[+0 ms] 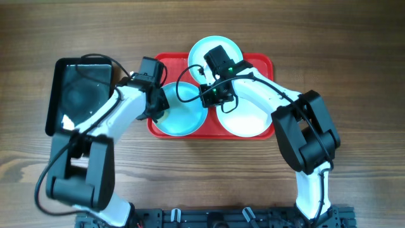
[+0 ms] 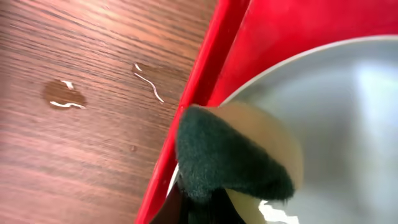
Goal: Clean dirty plates on tray and stack at the side
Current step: 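Lift the sponge off the plate and move the left gripper back to the black tray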
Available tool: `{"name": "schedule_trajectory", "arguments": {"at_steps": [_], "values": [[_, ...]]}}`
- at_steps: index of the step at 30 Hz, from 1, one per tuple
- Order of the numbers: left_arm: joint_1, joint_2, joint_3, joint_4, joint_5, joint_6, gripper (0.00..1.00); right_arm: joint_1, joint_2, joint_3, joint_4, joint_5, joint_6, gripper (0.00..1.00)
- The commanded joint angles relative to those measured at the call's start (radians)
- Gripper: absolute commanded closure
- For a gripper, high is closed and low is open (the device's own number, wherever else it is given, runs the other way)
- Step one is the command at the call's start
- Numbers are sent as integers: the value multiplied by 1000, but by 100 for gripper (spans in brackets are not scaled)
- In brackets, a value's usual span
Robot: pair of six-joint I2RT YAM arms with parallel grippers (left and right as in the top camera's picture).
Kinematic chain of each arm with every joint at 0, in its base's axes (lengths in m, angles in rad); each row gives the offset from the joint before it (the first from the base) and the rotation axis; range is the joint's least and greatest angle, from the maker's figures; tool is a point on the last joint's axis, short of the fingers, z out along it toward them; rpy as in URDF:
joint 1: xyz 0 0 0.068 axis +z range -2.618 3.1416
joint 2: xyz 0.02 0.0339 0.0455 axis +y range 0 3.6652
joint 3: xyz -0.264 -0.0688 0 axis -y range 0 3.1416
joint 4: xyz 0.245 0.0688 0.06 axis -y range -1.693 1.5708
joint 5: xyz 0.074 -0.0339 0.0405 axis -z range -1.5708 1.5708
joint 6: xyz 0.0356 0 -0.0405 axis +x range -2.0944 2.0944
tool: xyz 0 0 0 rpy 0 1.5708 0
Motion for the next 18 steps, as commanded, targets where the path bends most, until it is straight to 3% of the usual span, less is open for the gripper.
{"name": "schedule_trajectory", "arguments": {"at_steps": [1,4,13,18], "values": [[20,-85,-1,14,125,11,96,-3,-30,11,-3,27,-7,95],[12,-76,-20,40,249,11,96,-3,-30,11,-2,27,-6,96],[-57,-11,-117,157,249,11,96,-3,-30,11,-2,27,-7,96],[-63,25,-124,147,28,9,96,-3,-30,11,-3,27,-7,96]]}}
